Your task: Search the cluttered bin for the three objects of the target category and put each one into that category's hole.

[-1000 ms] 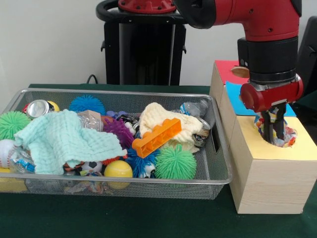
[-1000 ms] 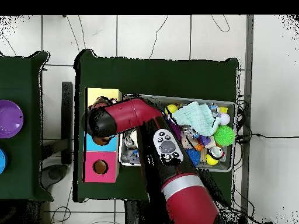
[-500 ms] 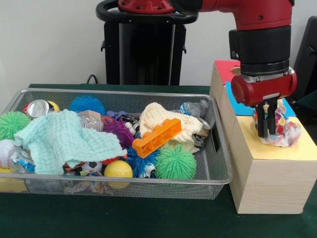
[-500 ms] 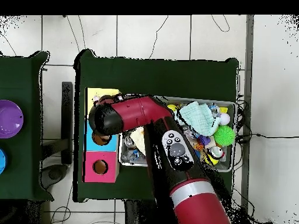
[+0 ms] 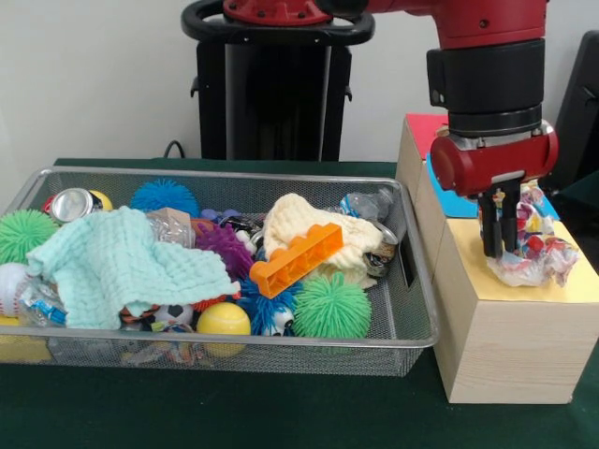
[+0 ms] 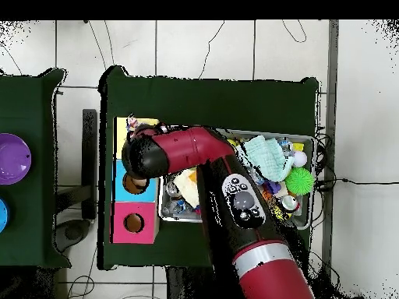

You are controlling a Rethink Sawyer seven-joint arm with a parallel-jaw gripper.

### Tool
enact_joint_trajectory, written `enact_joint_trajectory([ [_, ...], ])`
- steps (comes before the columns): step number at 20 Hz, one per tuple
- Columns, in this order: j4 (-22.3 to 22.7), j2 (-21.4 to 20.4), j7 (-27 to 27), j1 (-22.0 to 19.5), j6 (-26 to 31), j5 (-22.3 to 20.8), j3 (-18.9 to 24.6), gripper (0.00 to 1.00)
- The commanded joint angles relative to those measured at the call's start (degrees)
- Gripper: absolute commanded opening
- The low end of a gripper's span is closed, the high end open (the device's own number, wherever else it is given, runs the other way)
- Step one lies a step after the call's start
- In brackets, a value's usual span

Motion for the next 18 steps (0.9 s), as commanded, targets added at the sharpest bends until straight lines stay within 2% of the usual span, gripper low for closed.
enact_joint_trajectory([
  [1, 3.73, 5.81, -3.17, -3.67, 8.96, 2.87, 5.98, 0.0],
  [7, 4.53, 6.37, -3.32, -4.34, 10.63, 3.52, 7.46, 0.0],
  [18, 6.64, 4.54, -1.63, -4.52, 13.01, 5.11, 8.59, 0.0],
])
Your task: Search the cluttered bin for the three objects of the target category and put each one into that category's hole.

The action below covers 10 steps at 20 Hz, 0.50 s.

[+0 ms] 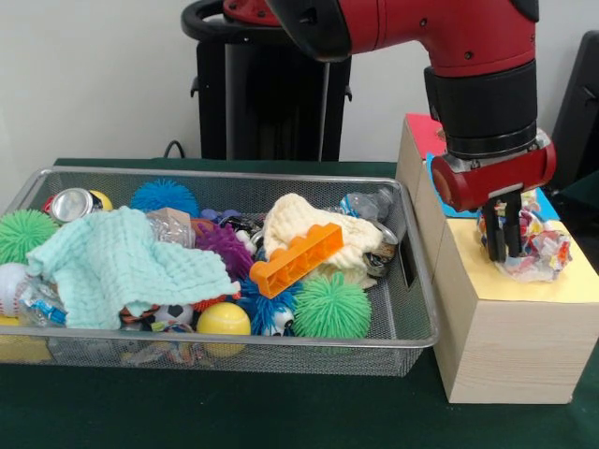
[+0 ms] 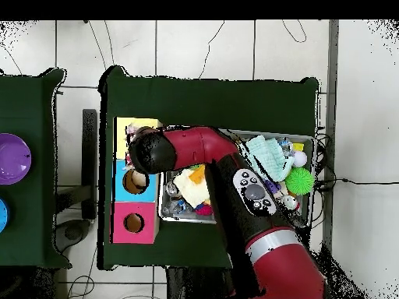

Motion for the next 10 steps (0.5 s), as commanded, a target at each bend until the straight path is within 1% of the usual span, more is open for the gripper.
enact_joint_trajectory([
  [1, 5.76, 1.33, -1.25, -0.29, 10.05, 2.16, 3.49, 0.0],
  [6, 3.42, 1.99, 0.44, 1.75, 11.3, 3.04, 2.65, 0.0],
  [10, 2.41, 2.73, 1.37, 3.15, 12.17, 2.87, 0.91, 0.0],
])
